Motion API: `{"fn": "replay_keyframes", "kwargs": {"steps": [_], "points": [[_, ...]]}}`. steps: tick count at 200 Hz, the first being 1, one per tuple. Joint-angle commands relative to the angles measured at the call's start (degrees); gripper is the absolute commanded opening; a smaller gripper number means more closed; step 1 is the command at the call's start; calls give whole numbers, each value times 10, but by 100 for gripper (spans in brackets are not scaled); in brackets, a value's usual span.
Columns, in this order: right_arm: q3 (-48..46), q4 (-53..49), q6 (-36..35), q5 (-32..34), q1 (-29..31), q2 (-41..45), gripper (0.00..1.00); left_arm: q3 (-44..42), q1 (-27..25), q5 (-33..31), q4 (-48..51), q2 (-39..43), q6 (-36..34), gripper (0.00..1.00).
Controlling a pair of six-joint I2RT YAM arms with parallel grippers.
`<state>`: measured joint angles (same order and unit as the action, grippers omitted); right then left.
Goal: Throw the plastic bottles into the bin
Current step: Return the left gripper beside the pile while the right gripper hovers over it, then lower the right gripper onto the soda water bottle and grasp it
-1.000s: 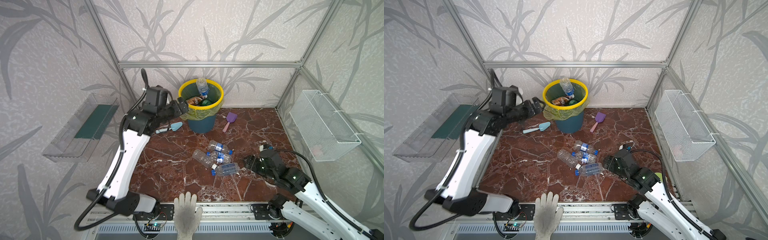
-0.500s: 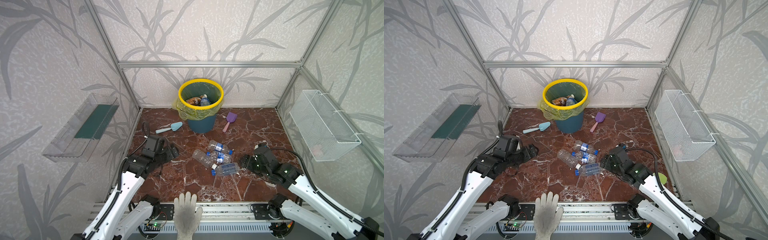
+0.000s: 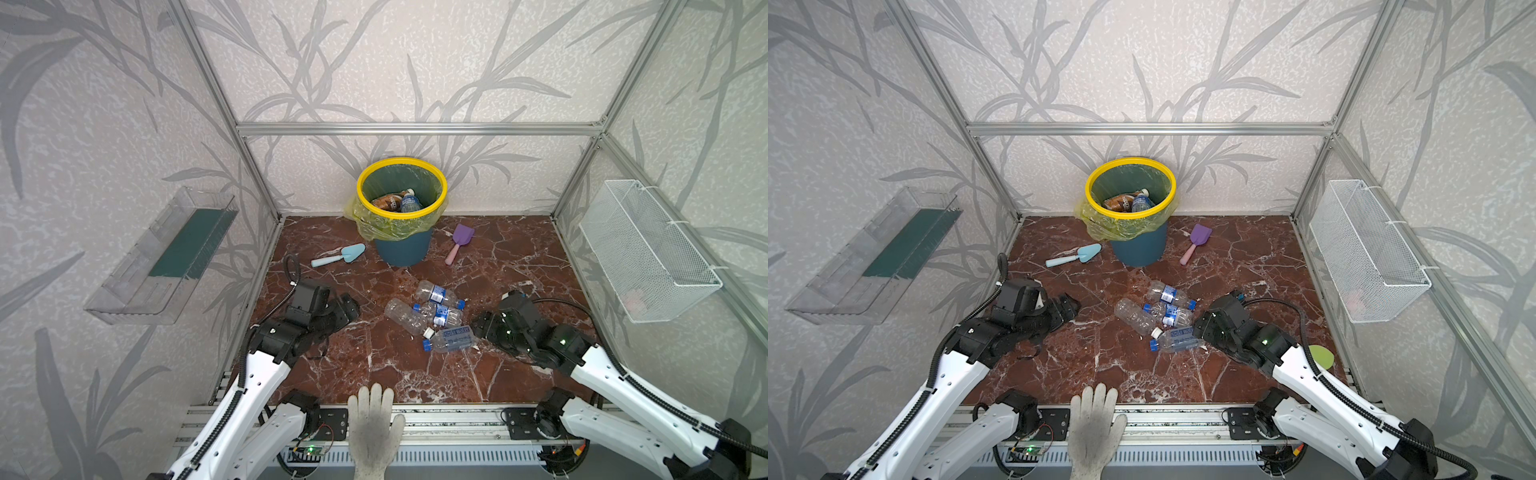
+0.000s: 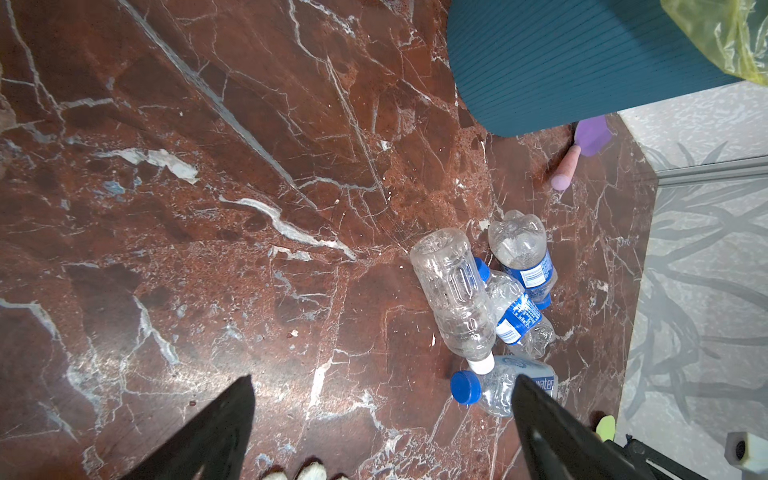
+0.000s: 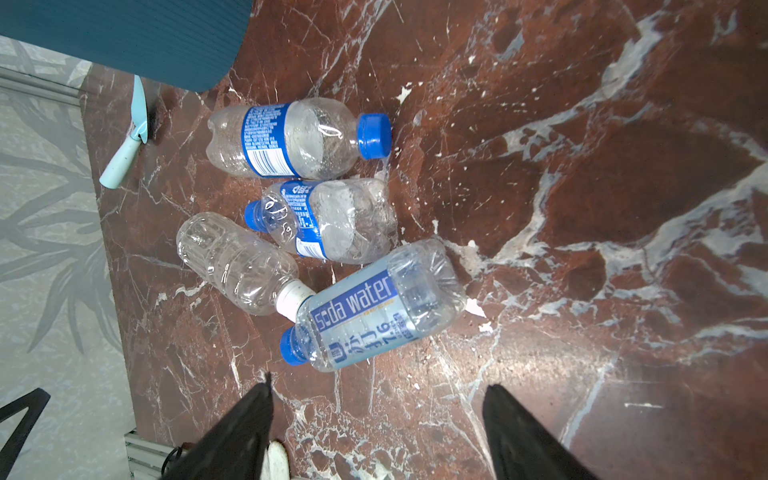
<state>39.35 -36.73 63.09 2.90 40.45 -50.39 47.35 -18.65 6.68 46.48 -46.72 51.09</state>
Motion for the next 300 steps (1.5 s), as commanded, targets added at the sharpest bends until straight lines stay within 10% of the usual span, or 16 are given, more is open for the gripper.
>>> {"fn": "replay_keyframes", "kwargs": {"steps": [1, 300], "points": [[-4, -8, 43, 18, 17, -12, 80, -7, 2, 0, -9, -2, 9, 96], [90, 13, 243, 44, 67, -256, 90, -20, 2, -21, 2, 8, -2, 96]]}}
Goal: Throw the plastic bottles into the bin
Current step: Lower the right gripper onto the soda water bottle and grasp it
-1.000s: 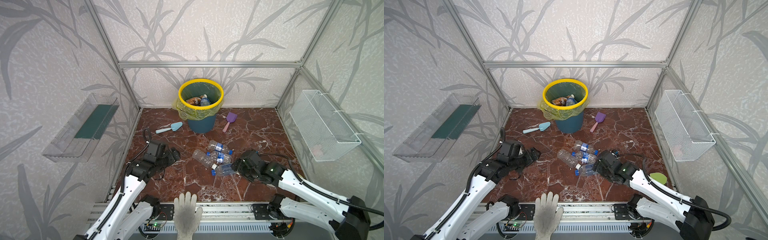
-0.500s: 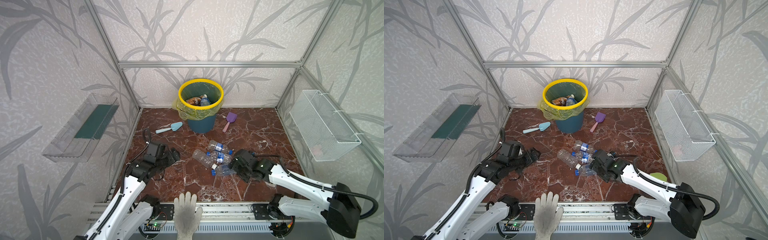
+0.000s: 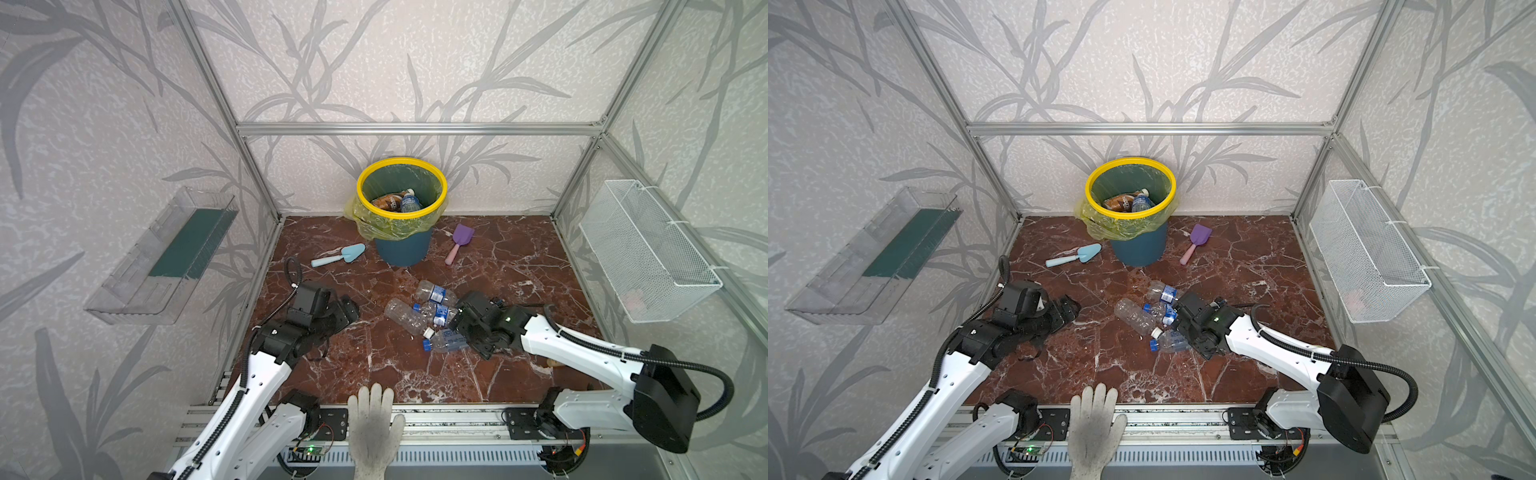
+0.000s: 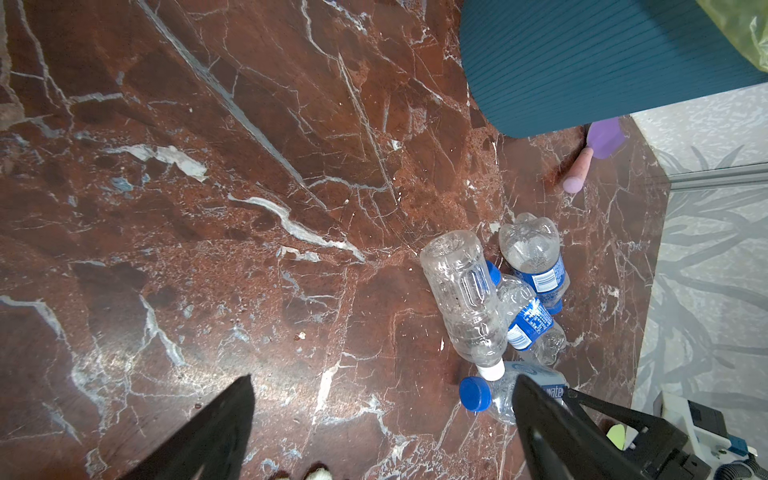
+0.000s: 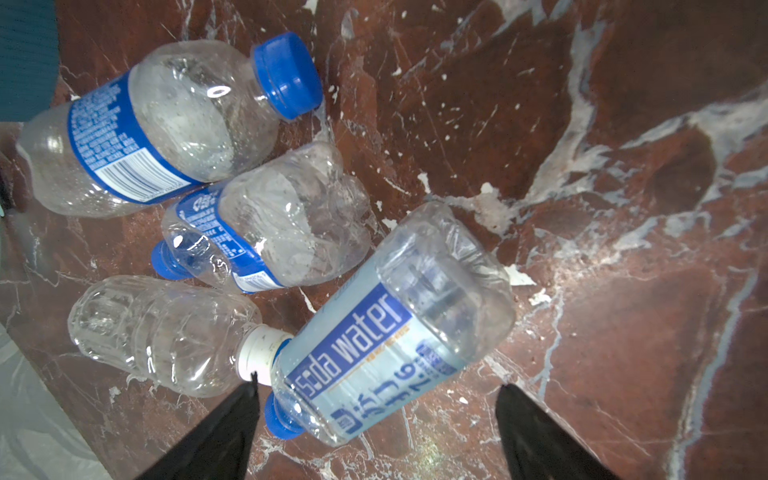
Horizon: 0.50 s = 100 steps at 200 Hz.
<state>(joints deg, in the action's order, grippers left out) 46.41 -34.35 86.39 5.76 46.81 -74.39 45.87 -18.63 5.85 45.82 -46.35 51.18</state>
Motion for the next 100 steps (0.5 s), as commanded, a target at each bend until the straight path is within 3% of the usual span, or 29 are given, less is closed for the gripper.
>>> {"fn": "replay_keyframes", "kwargs": {"steps": [1, 100], "points": [[20, -10, 10, 15, 3, -17, 90, -6, 2, -13, 9, 5, -3, 96], [30, 22, -8, 8, 2, -106, 88, -1, 1, -15, 11, 1, -4, 96]]}}
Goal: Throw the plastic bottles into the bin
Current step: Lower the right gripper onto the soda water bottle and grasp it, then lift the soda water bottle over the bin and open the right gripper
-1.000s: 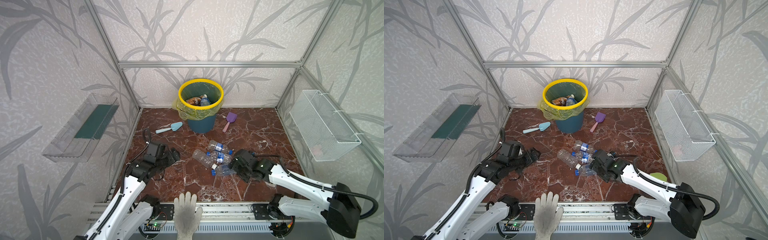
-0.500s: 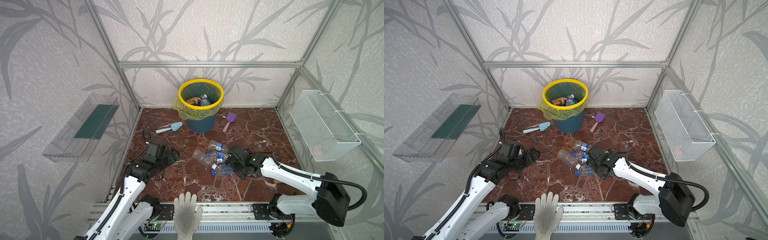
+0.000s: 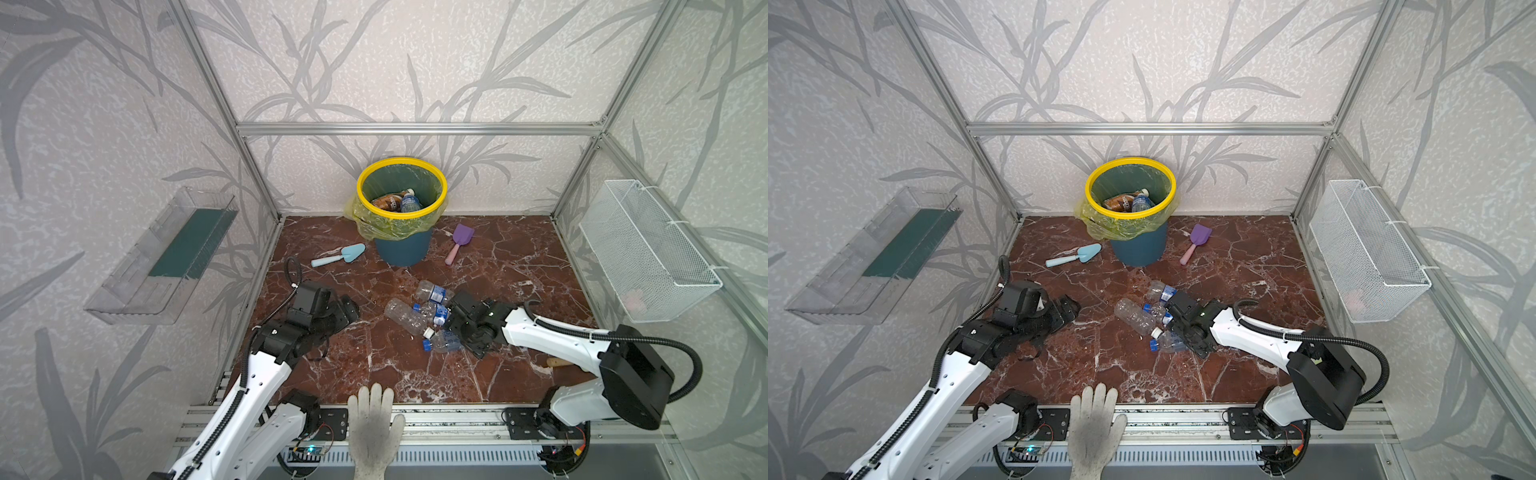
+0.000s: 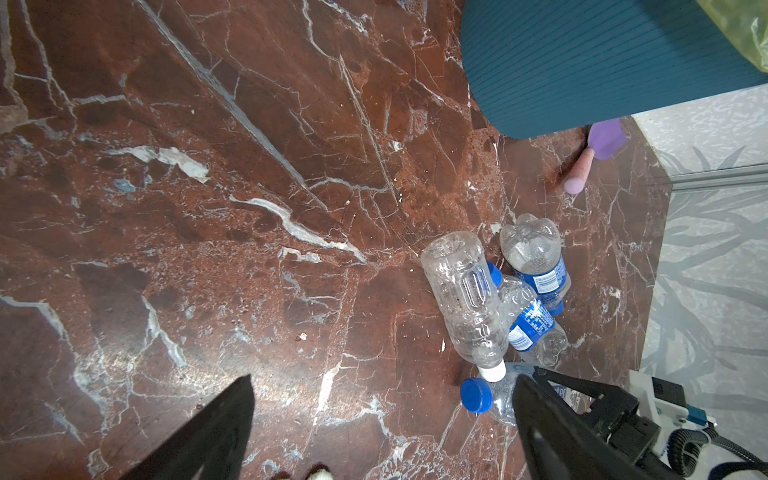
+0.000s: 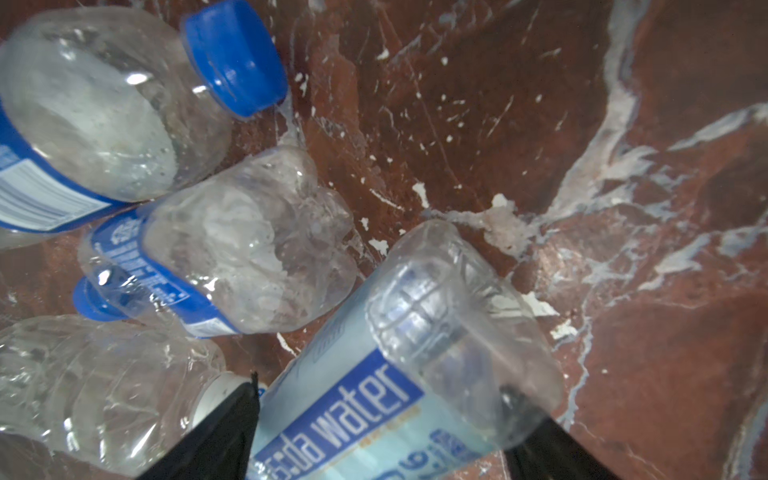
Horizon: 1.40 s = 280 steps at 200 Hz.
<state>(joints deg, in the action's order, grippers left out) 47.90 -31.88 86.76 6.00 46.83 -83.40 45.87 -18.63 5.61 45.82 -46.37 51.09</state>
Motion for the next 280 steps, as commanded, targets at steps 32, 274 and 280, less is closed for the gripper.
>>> {"fn": "replay_keyframes", "kwargs": {"steps": [32, 274, 280], "points": [[3, -13, -23, -1, 3, -24, 86, 2, 2, -16, 14, 1, -6, 96], [-116, -48, -288, -60, -7, 152, 47, 9, 2, -18, 15, -15, 5, 96], [-114, -48, -292, -60, -7, 157, 47, 9, 2, -18, 15, -16, 4, 96]]}}
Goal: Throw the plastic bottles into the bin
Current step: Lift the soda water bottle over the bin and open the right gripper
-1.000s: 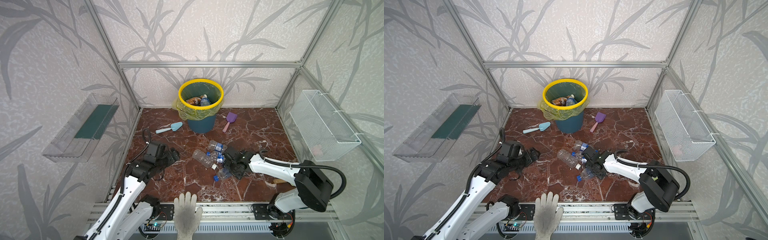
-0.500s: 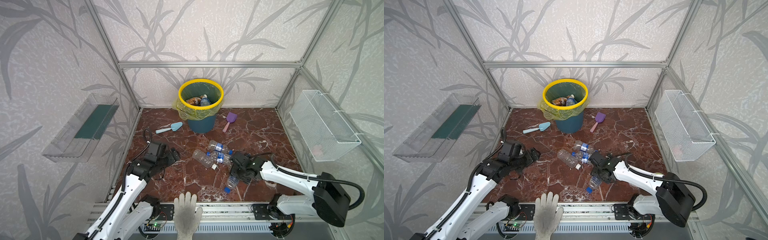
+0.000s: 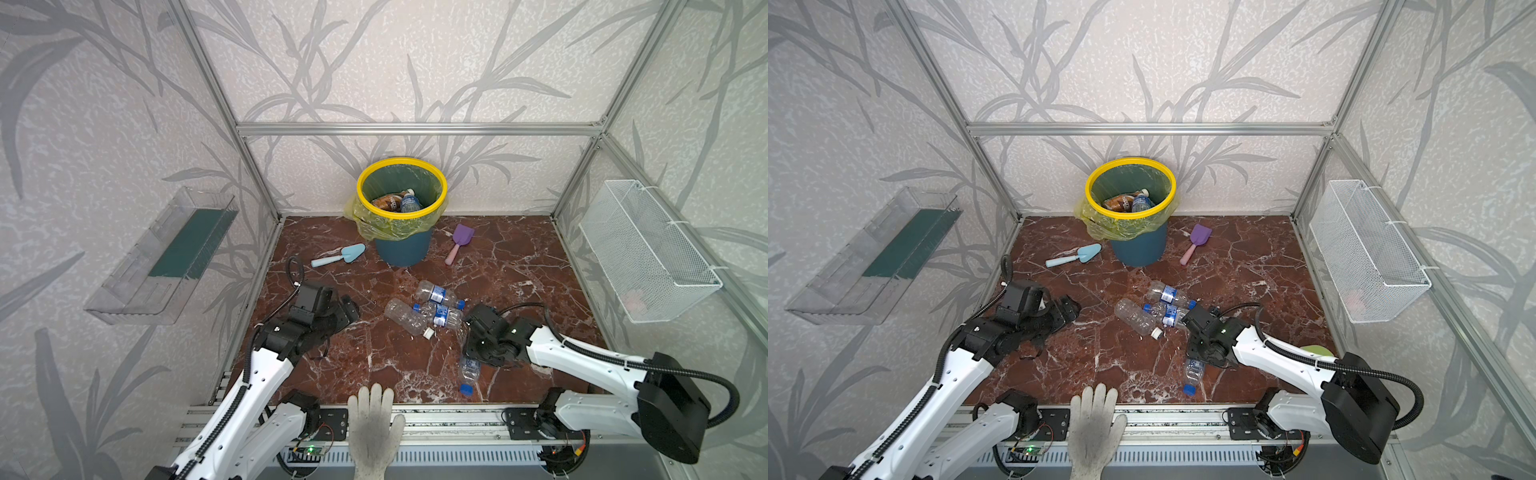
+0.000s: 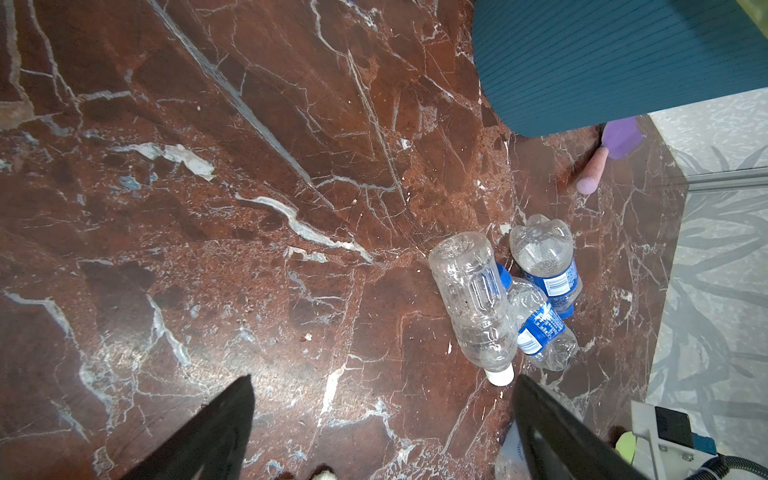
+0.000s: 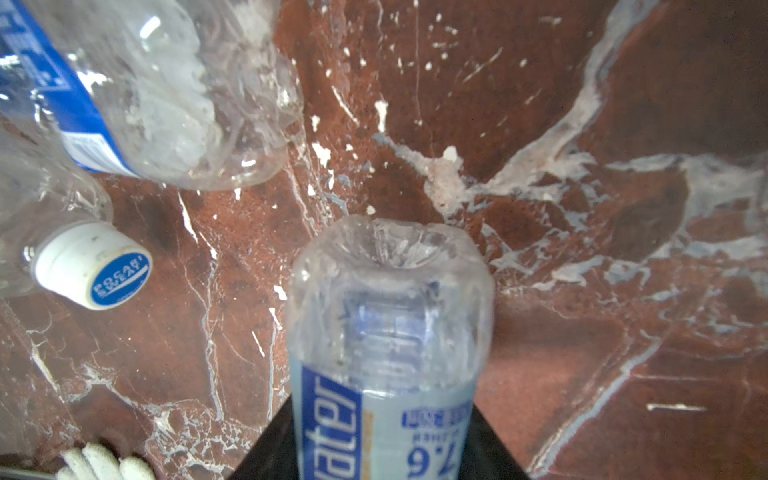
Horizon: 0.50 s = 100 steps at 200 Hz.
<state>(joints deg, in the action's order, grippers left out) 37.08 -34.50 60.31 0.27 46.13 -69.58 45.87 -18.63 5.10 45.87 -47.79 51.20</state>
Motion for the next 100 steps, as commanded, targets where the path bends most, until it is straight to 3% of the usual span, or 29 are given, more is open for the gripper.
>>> {"fn": "replay_keyframes", "kwargs": {"steps": [1, 42, 66, 84, 100], "points": [[-6, -22, -28, -3, 0, 19, 47, 9, 2, -13, 15, -2, 4, 96], [33, -18, -66, 11, -1, 62, 46, 10, 2, -19, 15, -4, 2, 96], [113, 2, -125, 20, -31, 85, 44, 15, 2, -23, 14, -2, 3, 97], [278, 14, -188, -23, -99, 32, 43, 19, 1, -26, 11, 1, 3, 96], [540, -9, -249, -42, -136, -87, 48, 23, 2, -26, 7, 0, 1, 96]]}}
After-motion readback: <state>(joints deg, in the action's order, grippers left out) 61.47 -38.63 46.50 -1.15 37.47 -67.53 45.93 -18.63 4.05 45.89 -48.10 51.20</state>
